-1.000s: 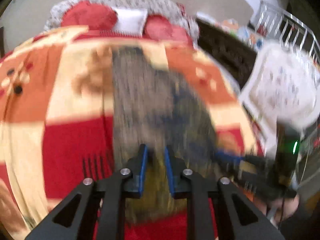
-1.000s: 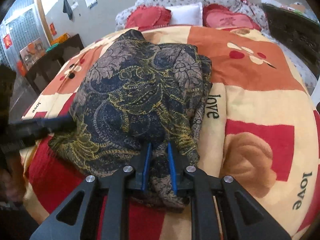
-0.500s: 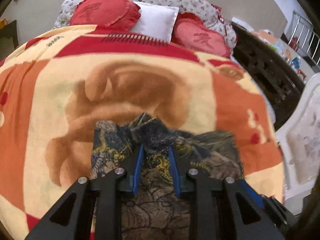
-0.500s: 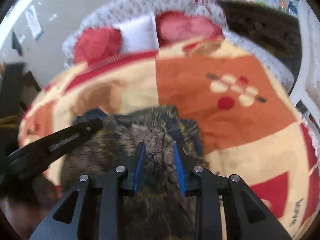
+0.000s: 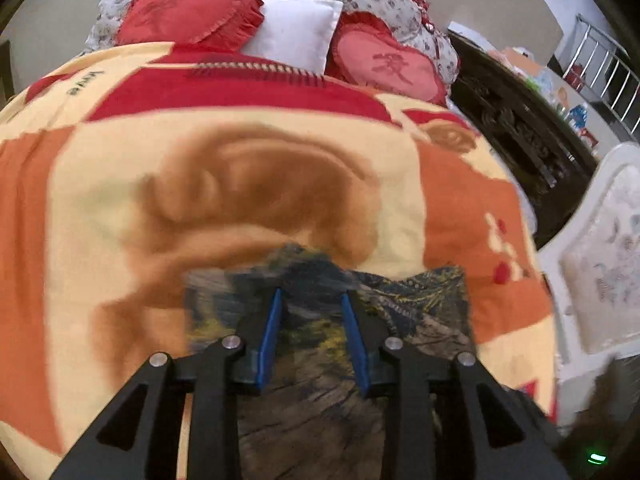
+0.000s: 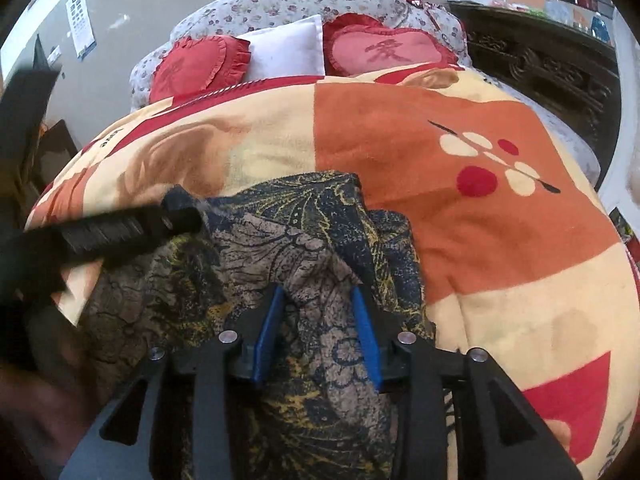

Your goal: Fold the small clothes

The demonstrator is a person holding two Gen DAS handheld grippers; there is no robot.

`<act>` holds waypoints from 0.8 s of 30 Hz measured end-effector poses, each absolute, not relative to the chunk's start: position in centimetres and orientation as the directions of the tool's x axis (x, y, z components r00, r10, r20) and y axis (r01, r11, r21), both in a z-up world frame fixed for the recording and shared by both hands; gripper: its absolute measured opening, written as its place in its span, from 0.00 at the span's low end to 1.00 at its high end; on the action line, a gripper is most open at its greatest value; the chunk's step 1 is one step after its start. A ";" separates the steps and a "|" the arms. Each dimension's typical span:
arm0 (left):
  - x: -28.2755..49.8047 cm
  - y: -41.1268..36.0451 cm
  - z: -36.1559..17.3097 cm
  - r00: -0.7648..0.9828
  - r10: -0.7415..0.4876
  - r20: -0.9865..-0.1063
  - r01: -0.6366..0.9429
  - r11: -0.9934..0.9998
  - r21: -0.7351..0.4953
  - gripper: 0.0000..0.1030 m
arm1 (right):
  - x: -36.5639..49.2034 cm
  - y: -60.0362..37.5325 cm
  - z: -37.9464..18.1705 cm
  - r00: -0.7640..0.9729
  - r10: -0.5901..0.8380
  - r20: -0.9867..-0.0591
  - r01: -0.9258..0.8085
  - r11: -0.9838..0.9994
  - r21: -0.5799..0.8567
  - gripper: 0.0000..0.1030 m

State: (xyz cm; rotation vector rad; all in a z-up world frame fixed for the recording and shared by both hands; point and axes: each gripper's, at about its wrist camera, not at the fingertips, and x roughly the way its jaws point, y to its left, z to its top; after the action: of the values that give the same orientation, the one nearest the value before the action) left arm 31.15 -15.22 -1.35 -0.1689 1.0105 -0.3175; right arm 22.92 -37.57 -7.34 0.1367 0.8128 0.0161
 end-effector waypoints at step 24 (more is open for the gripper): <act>23.5 -10.5 -6.1 0.282 -0.694 -0.662 0.180 0.716 -0.674 0.43 | 12.3 -51.6 -7.0 0.723 0.360 -0.590 0.056 0.820 0.569 0.40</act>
State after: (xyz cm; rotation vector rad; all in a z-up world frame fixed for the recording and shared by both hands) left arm 23.46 -10.49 -6.10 -0.5320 1.1440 -0.6233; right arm 12.33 -51.63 -6.95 0.5978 0.7543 0.1796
